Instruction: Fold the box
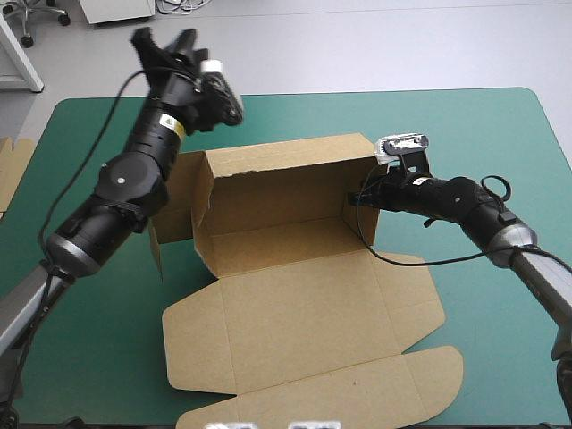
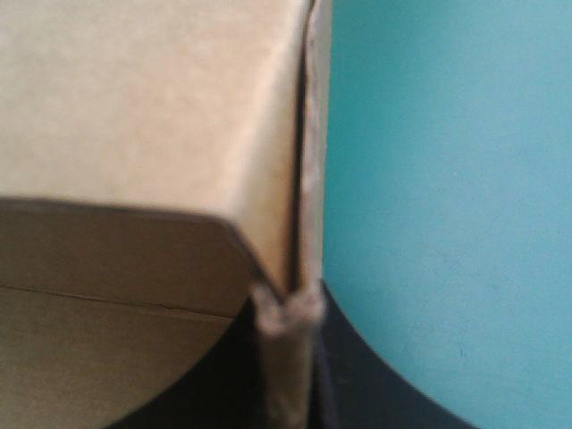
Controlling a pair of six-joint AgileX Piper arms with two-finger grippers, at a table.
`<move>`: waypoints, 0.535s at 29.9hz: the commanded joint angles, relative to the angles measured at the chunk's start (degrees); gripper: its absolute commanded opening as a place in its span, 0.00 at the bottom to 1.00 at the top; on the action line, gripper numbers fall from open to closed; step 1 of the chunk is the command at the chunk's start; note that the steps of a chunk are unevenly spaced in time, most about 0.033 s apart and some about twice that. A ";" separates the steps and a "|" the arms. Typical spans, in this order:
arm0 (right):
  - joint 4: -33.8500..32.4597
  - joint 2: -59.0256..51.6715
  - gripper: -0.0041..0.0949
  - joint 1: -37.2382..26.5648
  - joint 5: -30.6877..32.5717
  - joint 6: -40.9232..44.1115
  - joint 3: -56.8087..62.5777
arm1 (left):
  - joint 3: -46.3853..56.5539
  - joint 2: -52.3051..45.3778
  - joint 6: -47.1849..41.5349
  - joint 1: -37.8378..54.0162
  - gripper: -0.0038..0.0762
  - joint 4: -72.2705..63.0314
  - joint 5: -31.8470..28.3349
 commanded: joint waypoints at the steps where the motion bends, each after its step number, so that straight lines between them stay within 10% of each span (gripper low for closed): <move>1: 1.90 -2.76 0.02 0.19 -1.72 0.77 -2.11 | -2.62 -2.45 -7.21 7.21 0.36 1.64 7.29; 6: 1.77 -2.76 0.02 0.19 -1.72 0.77 -2.11 | -2.62 -2.45 -18.73 18.06 0.36 -8.52 16.65; 16: 1.67 -2.76 0.02 0.08 -1.72 0.41 -2.11 | 1.73 -2.01 -18.96 35.17 0.26 -37.80 16.61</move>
